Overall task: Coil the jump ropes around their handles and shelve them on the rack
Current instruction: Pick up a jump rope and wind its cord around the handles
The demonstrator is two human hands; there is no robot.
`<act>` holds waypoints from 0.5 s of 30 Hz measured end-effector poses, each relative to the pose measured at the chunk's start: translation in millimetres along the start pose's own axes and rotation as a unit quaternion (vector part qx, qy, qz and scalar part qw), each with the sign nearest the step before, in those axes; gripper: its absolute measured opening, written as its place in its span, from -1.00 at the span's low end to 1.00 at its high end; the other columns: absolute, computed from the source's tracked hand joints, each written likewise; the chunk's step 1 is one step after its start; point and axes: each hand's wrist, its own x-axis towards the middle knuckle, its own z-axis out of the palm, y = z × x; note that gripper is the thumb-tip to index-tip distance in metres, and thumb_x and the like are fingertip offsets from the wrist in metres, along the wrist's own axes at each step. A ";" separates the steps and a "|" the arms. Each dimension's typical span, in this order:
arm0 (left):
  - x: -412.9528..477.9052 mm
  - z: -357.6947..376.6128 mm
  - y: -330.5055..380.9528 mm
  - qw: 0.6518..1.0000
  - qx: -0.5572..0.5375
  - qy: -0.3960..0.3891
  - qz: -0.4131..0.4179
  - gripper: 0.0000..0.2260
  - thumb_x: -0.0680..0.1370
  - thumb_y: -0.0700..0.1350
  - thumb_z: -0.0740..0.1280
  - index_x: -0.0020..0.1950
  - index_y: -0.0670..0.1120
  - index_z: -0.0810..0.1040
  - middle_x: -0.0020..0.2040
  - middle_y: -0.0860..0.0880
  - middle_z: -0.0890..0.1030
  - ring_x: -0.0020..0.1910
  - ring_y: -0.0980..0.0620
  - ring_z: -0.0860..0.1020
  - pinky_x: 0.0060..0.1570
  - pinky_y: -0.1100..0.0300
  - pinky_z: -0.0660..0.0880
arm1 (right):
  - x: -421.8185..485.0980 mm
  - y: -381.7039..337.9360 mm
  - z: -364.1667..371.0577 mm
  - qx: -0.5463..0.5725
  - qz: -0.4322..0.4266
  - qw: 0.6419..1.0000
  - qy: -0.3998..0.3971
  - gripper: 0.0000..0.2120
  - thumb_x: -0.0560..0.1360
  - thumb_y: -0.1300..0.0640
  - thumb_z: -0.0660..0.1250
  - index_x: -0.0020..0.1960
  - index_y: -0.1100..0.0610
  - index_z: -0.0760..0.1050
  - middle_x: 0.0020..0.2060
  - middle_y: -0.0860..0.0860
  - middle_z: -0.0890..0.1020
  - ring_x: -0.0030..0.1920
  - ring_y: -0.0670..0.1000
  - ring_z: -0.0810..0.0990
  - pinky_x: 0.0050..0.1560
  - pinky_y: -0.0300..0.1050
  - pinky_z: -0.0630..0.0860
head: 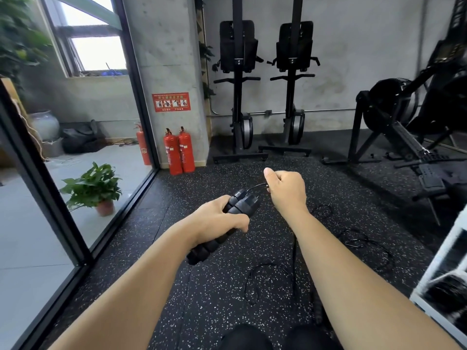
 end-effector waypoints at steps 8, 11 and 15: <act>2.3 -0.1 -1.6 1.000 0.017 0.014 -0.009 -0.68 0.27 -0.07 0.45 -0.06 -0.10 0.48 -0.34 0.05 0.50 -0.43 0.06 0.42 -0.36 0.21 0.38 | -3.7 1.8 -0.3 0.008 -0.009 1.000 -0.005 -0.47 0.58 0.02 0.23 -0.55 0.08 0.24 -0.55 -0.04 0.46 -0.44 0.07 0.42 -0.35 -0.09 0.28; 2.8 1.5 -2.4 1.000 -0.005 0.027 0.004 -0.77 0.30 -0.13 0.45 -0.23 -0.05 0.39 -0.44 0.07 0.44 -0.49 0.07 0.36 -0.40 0.24 0.32 | -5.6 0.5 -0.5 0.038 -0.002 0.999 -0.021 -0.47 0.57 0.02 0.24 -0.54 0.09 0.22 -0.63 -0.11 0.42 -0.44 0.09 0.48 -0.34 -0.07 0.32; -1.4 1.4 -1.1 0.995 -0.073 0.057 0.023 -0.79 0.33 -0.18 0.44 -0.25 -0.09 0.40 -0.43 0.01 0.41 -0.48 0.02 0.33 -0.41 0.24 0.29 | -6.1 -0.7 -1.1 0.157 0.063 0.985 -0.043 -0.50 0.56 -0.02 0.26 -0.50 0.14 0.33 -0.61 -0.09 0.38 -0.56 -0.10 0.29 -0.41 -0.17 0.25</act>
